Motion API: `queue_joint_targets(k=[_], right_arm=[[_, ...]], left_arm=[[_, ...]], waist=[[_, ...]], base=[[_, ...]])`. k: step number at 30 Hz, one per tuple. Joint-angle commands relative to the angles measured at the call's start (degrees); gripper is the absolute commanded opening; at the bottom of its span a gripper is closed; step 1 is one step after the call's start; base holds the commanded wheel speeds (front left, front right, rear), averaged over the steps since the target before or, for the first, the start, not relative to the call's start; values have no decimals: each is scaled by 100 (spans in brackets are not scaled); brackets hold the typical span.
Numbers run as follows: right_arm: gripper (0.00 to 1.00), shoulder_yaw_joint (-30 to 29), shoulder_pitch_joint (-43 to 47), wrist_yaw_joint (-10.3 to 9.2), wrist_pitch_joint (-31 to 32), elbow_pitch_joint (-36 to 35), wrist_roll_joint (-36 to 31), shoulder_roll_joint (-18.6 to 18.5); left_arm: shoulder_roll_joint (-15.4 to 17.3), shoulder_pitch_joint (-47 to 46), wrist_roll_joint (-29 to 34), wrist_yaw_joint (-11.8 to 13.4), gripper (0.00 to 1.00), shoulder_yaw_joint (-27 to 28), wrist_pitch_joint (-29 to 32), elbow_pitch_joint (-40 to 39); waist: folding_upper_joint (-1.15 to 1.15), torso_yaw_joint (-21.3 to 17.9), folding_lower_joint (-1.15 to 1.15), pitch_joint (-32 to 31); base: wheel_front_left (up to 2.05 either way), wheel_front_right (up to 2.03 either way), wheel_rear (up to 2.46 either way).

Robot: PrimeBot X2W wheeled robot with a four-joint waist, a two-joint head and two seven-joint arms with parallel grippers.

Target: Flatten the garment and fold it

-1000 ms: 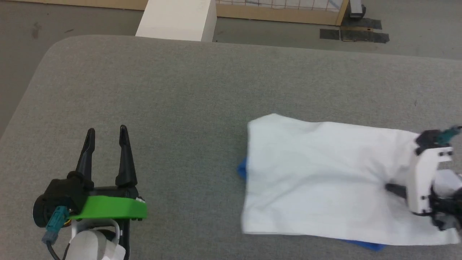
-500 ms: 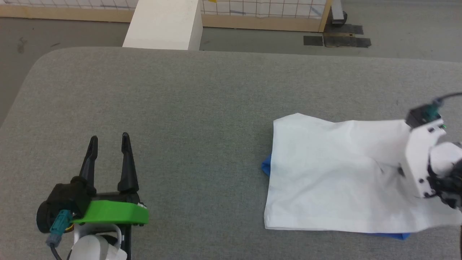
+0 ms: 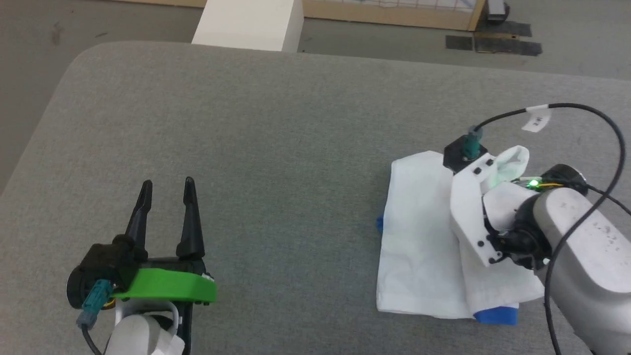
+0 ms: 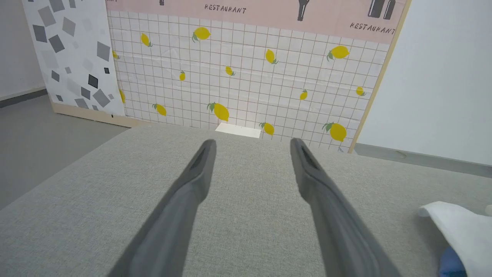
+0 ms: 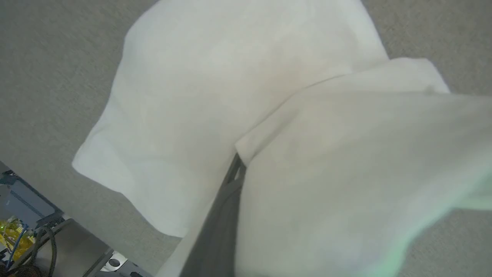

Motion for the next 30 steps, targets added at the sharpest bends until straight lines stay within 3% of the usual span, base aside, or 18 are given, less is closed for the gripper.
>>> queue_joint_targets(k=[1,5,6,7,8,16,22,26,30], right_arm=[[0,105,-129,-9,-85,80,-54,58],[0,618,-351,-9,-359,658,-117,191],[10,635,-374,-9,-452,715,-119,210],[48,646,-390,-9,-529,756,-118,220],[100,650,-408,-9,-632,798,-114,238],[100,765,-533,-9,-1098,661,210,438],[100,941,-605,-9,-1292,180,451,326],[100,558,-495,-9,-1748,-81,483,291],[100,-212,-137,-9,-2251,-101,-17,301]], left_arm=[[-26,-105,-38,-32,100,0,-27,19],[-68,-159,-89,-38,100,-27,-27,42],[-73,-161,-93,-37,100,-30,-27,42],[-76,-165,-96,-37,100,-33,-27,43],[-79,-169,-101,-37,100,-35,-27,46],[-89,-119,-56,-51,100,54,-27,58],[-79,-37,-11,-88,100,134,-27,61],[-56,9,20,-104,100,175,-27,54],[-2,51,113,-103,100,207,-27,-20]], waist=[[0,139,0,129],[0,271,0,245],[0,274,0,252],[0,277,0,254],[0,275,0,249],[0,68,0,25],[0,-169,0,-209],[0,-322,0,-365],[0,-487,0,-453]], base=[[0,0,0],[0,0,0],[0,0,0],[0,0,0],[0,0,0],[0,0,0],[0,0,0],[0,0,0],[0,0,0]])
